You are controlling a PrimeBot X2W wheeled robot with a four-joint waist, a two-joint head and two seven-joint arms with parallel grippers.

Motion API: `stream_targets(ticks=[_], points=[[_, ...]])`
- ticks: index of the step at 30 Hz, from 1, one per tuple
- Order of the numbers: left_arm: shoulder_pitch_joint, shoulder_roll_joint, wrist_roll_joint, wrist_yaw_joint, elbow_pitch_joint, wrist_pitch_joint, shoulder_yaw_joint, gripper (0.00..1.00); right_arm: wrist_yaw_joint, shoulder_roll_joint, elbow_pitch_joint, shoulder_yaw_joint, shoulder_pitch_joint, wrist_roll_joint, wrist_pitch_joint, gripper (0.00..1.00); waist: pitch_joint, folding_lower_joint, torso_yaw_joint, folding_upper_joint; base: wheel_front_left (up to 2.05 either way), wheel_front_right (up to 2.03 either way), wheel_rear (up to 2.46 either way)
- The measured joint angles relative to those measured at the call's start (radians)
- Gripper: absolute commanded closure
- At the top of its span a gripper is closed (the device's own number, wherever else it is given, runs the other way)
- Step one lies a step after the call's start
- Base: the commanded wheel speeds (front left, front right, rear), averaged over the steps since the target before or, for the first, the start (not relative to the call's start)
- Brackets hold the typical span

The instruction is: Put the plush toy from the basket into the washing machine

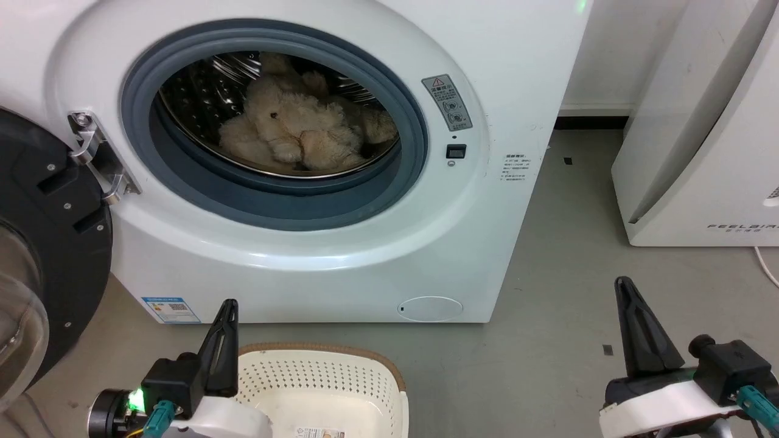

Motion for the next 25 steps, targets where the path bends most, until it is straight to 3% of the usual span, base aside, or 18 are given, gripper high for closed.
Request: stream_targets(ticks=[25], points=[[0.000,-0.039,0.045,-0.025,-0.008,0.046,0.039,1.00,0.000,0.000,0.000,-0.001,0.000,-0.041,0.048,1.00,-0.019,0.0001,-0.001,0.0000,0.00,0.00,0.00]])
